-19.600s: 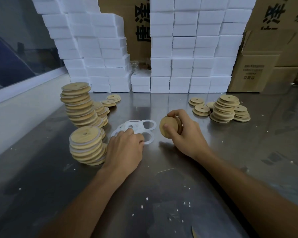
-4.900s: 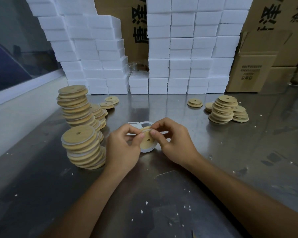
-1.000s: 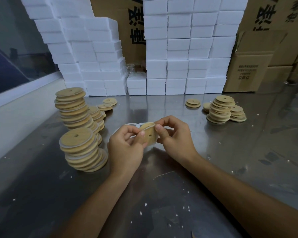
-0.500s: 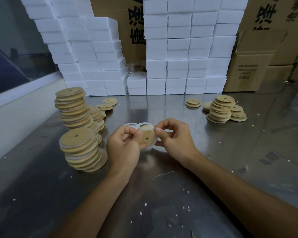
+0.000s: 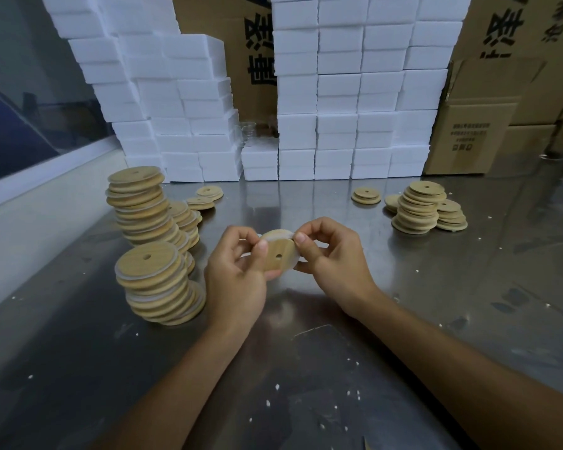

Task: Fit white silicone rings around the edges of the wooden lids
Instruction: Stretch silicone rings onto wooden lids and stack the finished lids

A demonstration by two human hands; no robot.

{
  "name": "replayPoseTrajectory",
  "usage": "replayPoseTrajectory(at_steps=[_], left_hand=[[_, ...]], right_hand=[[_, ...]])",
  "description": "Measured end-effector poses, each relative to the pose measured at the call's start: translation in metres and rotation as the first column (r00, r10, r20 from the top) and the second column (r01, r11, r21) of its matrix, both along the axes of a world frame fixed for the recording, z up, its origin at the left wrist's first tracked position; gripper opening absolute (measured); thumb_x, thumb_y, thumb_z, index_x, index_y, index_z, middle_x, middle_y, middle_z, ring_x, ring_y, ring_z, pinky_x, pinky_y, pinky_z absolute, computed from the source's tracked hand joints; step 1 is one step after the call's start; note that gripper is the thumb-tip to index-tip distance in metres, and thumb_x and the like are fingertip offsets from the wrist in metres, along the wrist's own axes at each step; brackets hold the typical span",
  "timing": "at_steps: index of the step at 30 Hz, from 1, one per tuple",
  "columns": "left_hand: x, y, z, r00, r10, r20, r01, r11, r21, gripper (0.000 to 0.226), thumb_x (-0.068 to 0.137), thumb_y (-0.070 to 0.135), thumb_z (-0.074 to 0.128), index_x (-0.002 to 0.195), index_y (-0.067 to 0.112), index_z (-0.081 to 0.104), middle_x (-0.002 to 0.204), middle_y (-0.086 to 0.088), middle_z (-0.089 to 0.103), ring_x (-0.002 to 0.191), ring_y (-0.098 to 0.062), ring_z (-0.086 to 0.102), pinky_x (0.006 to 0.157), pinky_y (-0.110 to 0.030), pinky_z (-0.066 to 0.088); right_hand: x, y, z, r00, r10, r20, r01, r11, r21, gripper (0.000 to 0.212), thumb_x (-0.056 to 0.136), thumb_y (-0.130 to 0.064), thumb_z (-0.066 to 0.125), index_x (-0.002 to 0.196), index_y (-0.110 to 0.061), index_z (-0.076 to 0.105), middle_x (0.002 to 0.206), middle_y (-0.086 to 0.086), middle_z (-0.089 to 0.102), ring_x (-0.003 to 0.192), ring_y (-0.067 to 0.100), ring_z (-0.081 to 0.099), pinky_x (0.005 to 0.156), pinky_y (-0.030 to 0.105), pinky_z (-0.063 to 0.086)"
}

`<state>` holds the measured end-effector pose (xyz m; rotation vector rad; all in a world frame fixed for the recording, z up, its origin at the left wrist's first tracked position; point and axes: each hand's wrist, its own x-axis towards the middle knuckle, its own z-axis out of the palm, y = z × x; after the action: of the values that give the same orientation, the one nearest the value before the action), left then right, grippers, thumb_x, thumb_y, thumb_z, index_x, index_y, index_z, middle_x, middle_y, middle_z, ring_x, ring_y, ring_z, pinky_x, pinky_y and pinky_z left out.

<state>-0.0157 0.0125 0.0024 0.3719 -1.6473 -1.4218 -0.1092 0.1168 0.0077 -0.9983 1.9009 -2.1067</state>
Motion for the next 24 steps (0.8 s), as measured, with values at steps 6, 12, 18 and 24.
replayPoseTrajectory(at_steps=[6, 12, 18, 24], left_hand=[[0.0, 0.003, 0.0, 1.0, -0.014, -0.001, 0.014, 0.999, -0.048, 0.033, 0.096, 0.006, 0.056, 0.077, 0.033, 0.055, 0.091, -0.012, 0.064, 0.085, -0.022, 0.071, 0.063, -0.036, 0.061], [-0.002, -0.004, -0.006, 0.998, -0.008, 0.057, 0.01, 0.999, -0.045, 0.028, 0.093, 0.0, 0.058, 0.076, 0.022, 0.054, 0.086, 0.0, 0.066, 0.089, -0.021, 0.071, 0.062, -0.038, 0.061], [0.005, -0.021, -0.009, 0.976, 0.188, 0.111, -0.102, 0.843, -0.529, 0.013, 0.087, 0.014, 0.063, 0.082, 0.025, 0.059, 0.081, 0.012, 0.066, 0.083, -0.008, 0.066, 0.07, -0.023, 0.054], [0.01, -0.03, -0.002, 0.979, 0.139, 0.149, 0.014, 0.685, -0.728, 0.005, 0.083, 0.022, 0.061, 0.079, 0.02, 0.061, 0.077, 0.008, 0.067, 0.07, -0.009, 0.067, 0.057, -0.034, 0.058]], right_hand=[[-0.001, -0.001, -0.001, 0.999, -0.018, -0.037, 0.017, 1.0, -0.015, 0.015, 0.097, -0.003, 0.058, 0.085, -0.011, 0.06, 0.096, 0.018, 0.063, 0.072, 0.012, 0.07, 0.068, 0.037, 0.063], [-0.005, -0.003, -0.011, 0.973, -0.106, -0.206, 0.121, 0.991, 0.062, 0.015, 0.093, -0.002, 0.062, 0.083, -0.013, 0.063, 0.081, 0.001, 0.066, 0.077, 0.026, 0.07, 0.069, 0.051, 0.06], [-0.008, 0.003, -0.01, 0.812, -0.118, -0.571, 0.213, 0.972, 0.102, 0.008, 0.089, -0.001, 0.062, 0.088, -0.008, 0.065, 0.084, -0.002, 0.068, 0.078, 0.011, 0.062, 0.067, 0.029, 0.053], [-0.011, 0.011, -0.007, 0.709, -0.049, -0.704, 0.217, 0.965, 0.151, 0.006, 0.091, 0.0, 0.06, 0.093, -0.004, 0.065, 0.088, 0.004, 0.068, 0.077, 0.012, 0.058, 0.068, 0.019, 0.047]])
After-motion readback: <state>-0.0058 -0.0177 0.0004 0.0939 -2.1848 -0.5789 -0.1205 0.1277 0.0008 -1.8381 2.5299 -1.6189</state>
